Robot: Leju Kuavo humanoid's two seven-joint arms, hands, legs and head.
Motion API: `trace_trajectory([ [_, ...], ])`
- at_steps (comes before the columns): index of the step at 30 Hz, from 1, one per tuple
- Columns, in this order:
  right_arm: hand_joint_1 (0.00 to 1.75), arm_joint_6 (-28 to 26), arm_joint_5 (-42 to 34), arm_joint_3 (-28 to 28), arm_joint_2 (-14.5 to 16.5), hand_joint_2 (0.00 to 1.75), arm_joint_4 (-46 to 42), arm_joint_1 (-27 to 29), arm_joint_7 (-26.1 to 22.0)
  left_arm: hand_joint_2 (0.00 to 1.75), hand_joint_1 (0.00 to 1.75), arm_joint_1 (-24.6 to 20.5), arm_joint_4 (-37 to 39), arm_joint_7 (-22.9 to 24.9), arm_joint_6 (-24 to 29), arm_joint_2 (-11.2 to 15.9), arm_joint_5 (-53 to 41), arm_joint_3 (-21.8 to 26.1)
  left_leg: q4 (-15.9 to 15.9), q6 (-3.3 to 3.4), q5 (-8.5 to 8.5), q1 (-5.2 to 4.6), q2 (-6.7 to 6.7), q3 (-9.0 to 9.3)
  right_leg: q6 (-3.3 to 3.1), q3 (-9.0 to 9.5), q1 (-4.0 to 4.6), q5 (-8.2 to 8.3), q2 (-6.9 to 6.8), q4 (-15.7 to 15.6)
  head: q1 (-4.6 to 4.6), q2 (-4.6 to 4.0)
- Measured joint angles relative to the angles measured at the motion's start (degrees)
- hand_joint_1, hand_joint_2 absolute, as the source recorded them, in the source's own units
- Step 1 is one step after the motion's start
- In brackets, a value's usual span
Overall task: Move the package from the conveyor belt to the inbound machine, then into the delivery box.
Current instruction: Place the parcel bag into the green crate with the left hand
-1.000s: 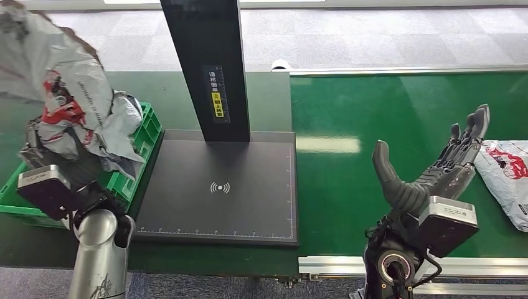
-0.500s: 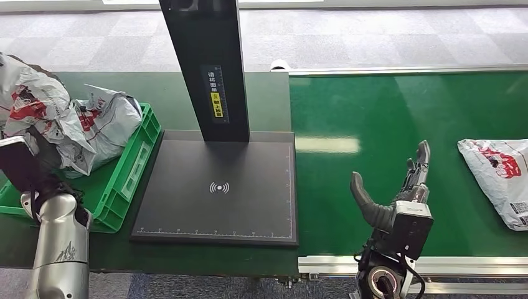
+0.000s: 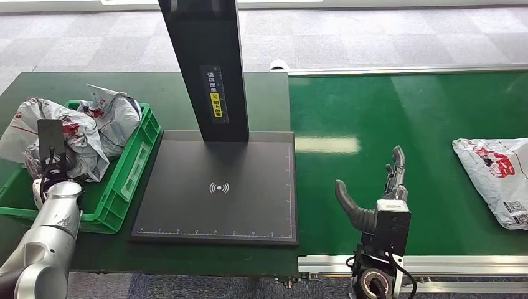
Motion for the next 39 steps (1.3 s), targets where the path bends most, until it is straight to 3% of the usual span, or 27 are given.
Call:
trace_trajectory([
  [3,0.00,0.14,-0.15,0.21,-0.17,1.75,0.36,-0.04,0.12,1.75,1.73,-0.73,1.77,0.64,-0.16,0.45,-0.40,-0.23,0.00,0.00,0.00,0.00,0.00,0.04,0.00,0.02,0.01,0.00,0.00,0.00,0.01,0.00],
  [7,0.00,0.64,-0.86,0.43,-0.62,1.75,0.99,-0.07,0.83,1.75,0.00,-2.10,4.80,3.09,-0.82,1.31,-2.03,-0.63,0.00,-0.01,0.00,0.01,0.01,0.09,-0.01,0.04,0.05,0.00,0.01,0.02,0.02,0.00],
  [8,0.00,0.75,-0.94,0.43,-0.66,1.75,1.05,-0.07,0.93,1.75,0.00,-2.21,5.01,3.26,-0.73,1.40,-2.10,-0.61,0.00,-0.01,0.00,0.01,0.01,0.09,-0.01,0.04,0.06,0.00,0.01,0.02,0.02,0.00],
  [12,0.00,1.31,-1.05,0.49,-0.81,1.75,1.33,-0.06,1.17,0.00,0.00,-2.44,5.41,-0.76,-1.71,1.69,2.34,0.89,0.00,-0.01,0.00,0.02,0.01,0.08,-0.01,0.02,0.06,0.00,0.00,0.02,0.02,0.00],
  [14,0.00,1.41,-1.05,0.52,-0.92,1.75,1.53,-0.06,1.29,0.00,0.00,-2.53,5.35,-5.11,-4.01,1.62,6.85,3.00,0.00,-0.01,0.00,0.02,0.01,0.08,-0.01,0.01,0.06,0.00,-0.01,0.02,0.02,0.00],
  [18,0.00,1.44,-1.03,0.52,-1.02,1.75,2.02,-0.06,1.40,1.75,0.00,-2.56,3.37,-14.70,-9.02,0.89,15.70,7.71,0.01,-0.01,0.01,0.02,0.01,0.04,-0.01,-0.02,0.06,0.00,0.00,0.02,0.03,0.00],
  [21,0.00,1.36,-0.74,0.43,-1.03,1.75,2.24,-0.03,1.39,1.75,0.00,-1.95,-1.79,-19.15,-9.17,-0.24,19.72,9.09,0.02,-0.01,0.01,0.02,0.01,0.02,0.00,-0.03,0.02,0.00,0.00,0.02,0.03,0.00],
  [26,0.00,0.88,0.15,0.31,-1.02,1.75,2.29,0.45,1.31,1.75,0.00,3.06,-18.24,-20.79,-3.40,-2.92,19.18,5.98,0.03,-0.01,0.00,0.01,0.01,-0.03,0.00,-0.08,-0.01,0.00,0.01,0.00,0.02,0.00],
  [30,0.00,0.46,0.84,0.24,-0.89,1.75,2.39,1.08,1.08,1.75,0.00,8.95,-36.32,-27.05,5.76,-7.16,4.38,2.69,0.03,0.00,-0.02,-0.03,-0.05,-0.12,0.02,-0.15,-0.05,-0.02,-0.03,-0.02,0.03,0.00],
  [35,0.00,-0.31,1.48,0.20,-0.53,1.75,3.10,1.33,1.03,1.75,0.00,17.05,-61.51,-33.03,7.20,-15.55,-18.47,-0.38,0.03,0.05,-0.05,-0.13,0.06,-0.15,0.04,-0.20,-0.15,-0.02,0.09,-0.04,0.01,0.00],
  [39,0.00,-0.57,1.60,0.09,-0.55,1.75,3.72,1.42,1.04,1.75,0.00,22.97,-74.46,-32.96,6.65,-20.27,-21.28,-6.38,0.04,0.09,-0.10,-0.15,0.04,-0.11,0.05,-0.20,-0.17,-0.02,0.09,-0.07,0.02,0.00],
])
